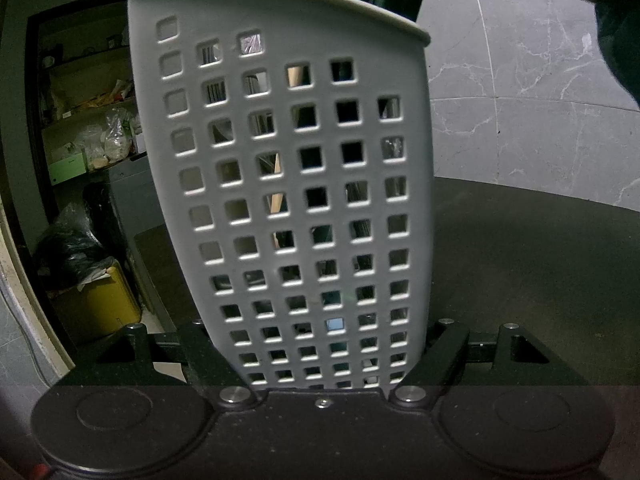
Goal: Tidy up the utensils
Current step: 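Raise the chopsticks upright above the caddy with the right tool, then lower the chopsticks into the caddy and open the right tool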
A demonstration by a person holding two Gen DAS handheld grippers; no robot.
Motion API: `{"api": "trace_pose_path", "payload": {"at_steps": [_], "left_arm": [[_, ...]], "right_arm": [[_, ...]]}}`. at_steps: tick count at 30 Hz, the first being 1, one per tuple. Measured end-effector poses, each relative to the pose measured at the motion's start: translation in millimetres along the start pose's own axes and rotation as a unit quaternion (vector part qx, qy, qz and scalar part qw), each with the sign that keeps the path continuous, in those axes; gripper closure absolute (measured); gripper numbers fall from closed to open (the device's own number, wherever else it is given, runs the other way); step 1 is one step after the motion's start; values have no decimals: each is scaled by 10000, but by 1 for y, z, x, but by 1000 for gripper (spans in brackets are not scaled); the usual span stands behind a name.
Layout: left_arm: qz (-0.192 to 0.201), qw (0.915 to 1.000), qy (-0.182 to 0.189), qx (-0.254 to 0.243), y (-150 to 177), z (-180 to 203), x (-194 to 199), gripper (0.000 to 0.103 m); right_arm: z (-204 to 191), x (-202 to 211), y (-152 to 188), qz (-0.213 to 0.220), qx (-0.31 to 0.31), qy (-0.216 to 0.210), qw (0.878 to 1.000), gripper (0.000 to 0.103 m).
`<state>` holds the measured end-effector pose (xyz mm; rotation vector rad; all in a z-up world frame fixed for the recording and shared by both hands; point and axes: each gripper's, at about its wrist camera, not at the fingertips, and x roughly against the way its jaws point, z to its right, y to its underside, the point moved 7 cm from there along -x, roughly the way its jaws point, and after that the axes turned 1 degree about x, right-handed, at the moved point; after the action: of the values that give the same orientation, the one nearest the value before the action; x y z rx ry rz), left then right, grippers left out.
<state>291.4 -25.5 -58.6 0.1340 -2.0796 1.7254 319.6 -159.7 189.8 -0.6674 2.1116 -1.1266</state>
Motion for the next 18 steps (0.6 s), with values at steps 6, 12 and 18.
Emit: {"api": "trace_pose_path", "payload": {"at_steps": [6,12,18], "left_arm": [[1,10000,-1,0,0,0,0,25],[1,10000,-3,3,0,0,0,25],[2,10000,-2,1,0,0,0,25]], "right_arm": [[9,-10,24,-90,44,-86,9999,88],[23,-14,44,-177,-102,-154,9997,88],[30,-10,58,-131,-187,-285,9993,88]]}}
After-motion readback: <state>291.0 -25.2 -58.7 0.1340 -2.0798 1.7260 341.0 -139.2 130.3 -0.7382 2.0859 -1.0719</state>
